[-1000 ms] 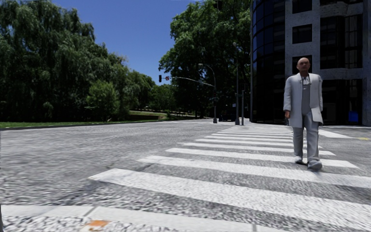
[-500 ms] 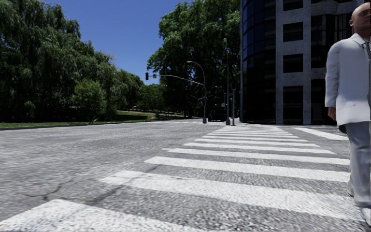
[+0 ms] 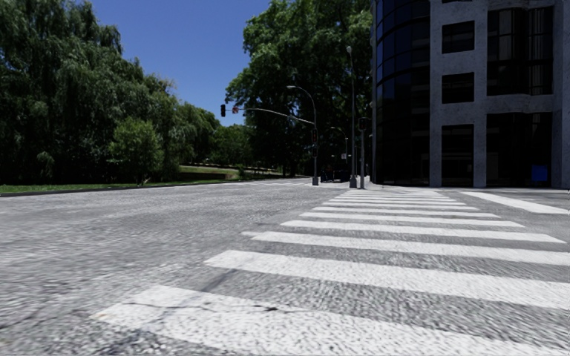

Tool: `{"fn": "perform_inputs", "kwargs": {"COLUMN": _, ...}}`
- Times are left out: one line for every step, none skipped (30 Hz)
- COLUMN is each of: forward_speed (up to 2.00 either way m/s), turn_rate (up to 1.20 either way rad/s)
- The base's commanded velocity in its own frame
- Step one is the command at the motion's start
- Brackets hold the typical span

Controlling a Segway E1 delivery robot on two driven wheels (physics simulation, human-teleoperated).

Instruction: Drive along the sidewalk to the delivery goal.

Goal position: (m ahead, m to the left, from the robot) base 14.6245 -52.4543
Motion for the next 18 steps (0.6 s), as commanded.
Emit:
{"fn": "perform_inputs", "kwargs": {"forward_speed": 1.00, "turn_rate": -0.35}}
{"fn": "perform_inputs", "kwargs": {"forward_speed": 1.00, "turn_rate": -0.35}}
{"fn": "perform_inputs", "kwargs": {"forward_speed": 1.00, "turn_rate": -0.36}}
{"fn": "perform_inputs", "kwargs": {"forward_speed": 1.00, "turn_rate": -0.36}}
{"fn": "perform_inputs", "kwargs": {"forward_speed": 1.00, "turn_rate": -0.36}}
{"fn": "perform_inputs", "kwargs": {"forward_speed": 1.01, "turn_rate": -0.36}}
{"fn": "perform_inputs", "kwargs": {"forward_speed": 1.02, "turn_rate": -0.36}}
{"fn": "perform_inputs", "kwargs": {"forward_speed": 1.07, "turn_rate": -0.36}}
{"fn": "perform_inputs", "kwargs": {"forward_speed": 1.07, "turn_rate": -0.36}}
{"fn": "perform_inputs", "kwargs": {"forward_speed": 1.10, "turn_rate": -0.36}}
{"fn": "perform_inputs", "kwargs": {"forward_speed": 1.15, "turn_rate": -0.36}}
{"fn": "perform_inputs", "kwargs": {"forward_speed": 1.15, "turn_rate": -0.36}}
{"fn": "perform_inputs", "kwargs": {"forward_speed": 1.19, "turn_rate": -0.36}}
{"fn": "perform_inputs", "kwargs": {"forward_speed": 1.21, "turn_rate": -0.36}}
{"fn": "perform_inputs", "kwargs": {"forward_speed": 1.22, "turn_rate": -0.36}}
{"fn": "perform_inputs", "kwargs": {"forward_speed": 1.22, "turn_rate": -0.36}}
{"fn": "perform_inputs", "kwargs": {"forward_speed": 1.24, "turn_rate": -0.36}}
{"fn": "perform_inputs", "kwargs": {"forward_speed": 1.25, "turn_rate": -0.37}}
